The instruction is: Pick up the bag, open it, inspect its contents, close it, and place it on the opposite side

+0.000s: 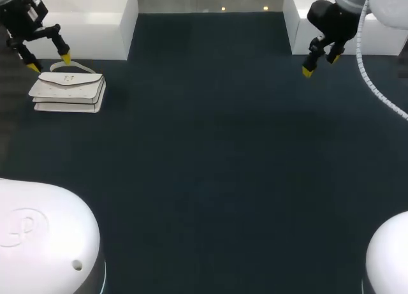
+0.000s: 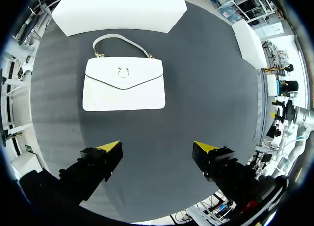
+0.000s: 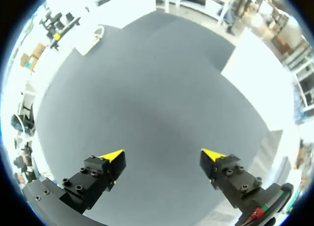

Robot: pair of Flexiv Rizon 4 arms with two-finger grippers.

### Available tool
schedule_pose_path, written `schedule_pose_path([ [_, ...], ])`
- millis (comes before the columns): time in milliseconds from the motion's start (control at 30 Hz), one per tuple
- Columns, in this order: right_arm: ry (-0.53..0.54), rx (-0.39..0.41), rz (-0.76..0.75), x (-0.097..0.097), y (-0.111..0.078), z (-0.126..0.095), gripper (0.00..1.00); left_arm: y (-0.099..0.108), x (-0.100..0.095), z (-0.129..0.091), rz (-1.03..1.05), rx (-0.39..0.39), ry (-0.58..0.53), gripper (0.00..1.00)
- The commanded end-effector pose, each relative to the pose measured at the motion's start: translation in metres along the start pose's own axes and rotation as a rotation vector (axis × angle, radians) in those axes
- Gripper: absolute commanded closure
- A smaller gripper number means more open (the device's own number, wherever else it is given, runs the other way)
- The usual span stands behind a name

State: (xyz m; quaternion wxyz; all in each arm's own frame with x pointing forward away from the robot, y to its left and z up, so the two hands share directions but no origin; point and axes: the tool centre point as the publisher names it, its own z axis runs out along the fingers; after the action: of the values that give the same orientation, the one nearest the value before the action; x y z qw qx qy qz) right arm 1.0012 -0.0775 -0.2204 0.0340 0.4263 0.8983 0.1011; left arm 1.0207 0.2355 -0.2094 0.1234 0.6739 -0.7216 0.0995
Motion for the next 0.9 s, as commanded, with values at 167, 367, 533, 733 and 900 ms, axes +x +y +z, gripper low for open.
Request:
schedule_pose_path([
  [167, 0.041, -0.162, -0.232, 0.016, 0.005, 0.024, 0.0, -0.013, -0.031, 0.001, -0.015, 0.0, 0.141, 0.0],
  [367, 0.086, -0.19, -0.366, 0.024, 0.016, 0.037, 0.0, -0.022, -0.054, 0.001, -0.008, 0.024, 0.195, 0.0],
  [533, 0.089, -0.216, -0.445, 0.031, 0.026, 0.045, 0.0, -0.029, -0.073, 0.004, -0.009, 0.03, 0.261, 0.0],
  [733, 0.081, -0.214, -0.515, 0.04, 0.039, 0.058, 0.0, -0.036, -0.092, 0.009, -0.032, 0.034, 0.309, 0.0],
  [900, 0.102, -0.219, -0.558, 0.043, 0.048, 0.074, 0.0, -0.042, -0.101, 0.011, -0.038, 0.042, 0.349, 0.0],
])
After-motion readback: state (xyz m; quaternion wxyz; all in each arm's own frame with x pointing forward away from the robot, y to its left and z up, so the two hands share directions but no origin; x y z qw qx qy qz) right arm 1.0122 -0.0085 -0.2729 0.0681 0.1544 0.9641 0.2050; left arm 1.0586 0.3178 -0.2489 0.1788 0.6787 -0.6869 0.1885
